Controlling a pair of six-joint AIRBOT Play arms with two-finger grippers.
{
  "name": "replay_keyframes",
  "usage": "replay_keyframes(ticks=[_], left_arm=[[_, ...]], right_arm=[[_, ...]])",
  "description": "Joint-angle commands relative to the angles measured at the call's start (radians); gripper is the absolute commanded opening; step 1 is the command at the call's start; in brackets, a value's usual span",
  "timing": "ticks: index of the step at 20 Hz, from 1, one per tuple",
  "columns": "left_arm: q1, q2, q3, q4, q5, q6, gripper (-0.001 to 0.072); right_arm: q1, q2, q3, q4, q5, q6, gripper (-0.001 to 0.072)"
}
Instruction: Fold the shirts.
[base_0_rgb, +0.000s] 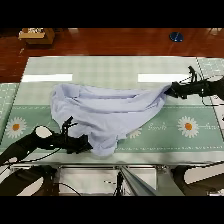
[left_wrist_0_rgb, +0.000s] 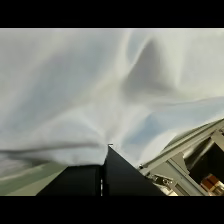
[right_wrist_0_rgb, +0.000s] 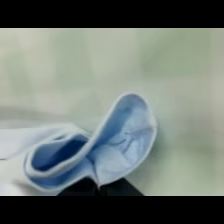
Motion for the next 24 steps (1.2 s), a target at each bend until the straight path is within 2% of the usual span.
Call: replay_keyframes(ticks=[1,4,7,10,13,15,17,21,23,24], left_arm=[[0.005,0.055,0.087,-0.016,0.013,0.014,0.0016],[0.048,0.182,0.293,-0.016,0.013,0.064,0.0016],[0.168,0.325,0.592,-0.007,0.013,0.076,0.0016],[0.325,0.423,0.917,0.061,0.013,0.095,0.0016],[0.451,0.465,1.213,0.182,0.012,0.109,0.0016],[0.492,0.475,1.348,0.209,0.006,0.105,0.0016],[0.494,0.483,1.427,0.207,-0.049,0.026,0.0015],[0.494,0.53,1.497,0.246,-0.259,-0.032,0.0014],[0.494,0.561,1.513,0.359,-0.31,-0.191,0.0014],[0.494,0.573,1.518,0.389,-0.341,-0.22,0.0014]], right_arm=[[-0.018,0.115,0.073,0.014,0.03,-0.016,0.002],[-0.029,0.285,0.168,0.014,0.072,-0.026,0.002],[-0.029,0.481,0.253,0.014,0.068,-0.025,0.002],[-0.029,0.669,0.323,0.015,0.011,-0.011,0.002],[-0.029,0.85,0.373,0.01,-0.092,0.059,0.0019],[-0.029,0.955,0.394,-0.003,-0.147,0.11,0.002],[-0.029,1.036,0.43,-0.064,-0.145,0.199,0.002],[-0.029,1.167,0.487,-0.296,-0.056,0.351,0.0019],[-0.029,1.191,0.536,-0.417,0.083,0.389,0.0019],[-0.029,1.192,0.562,-0.456,0.17,0.389,0.0019]])
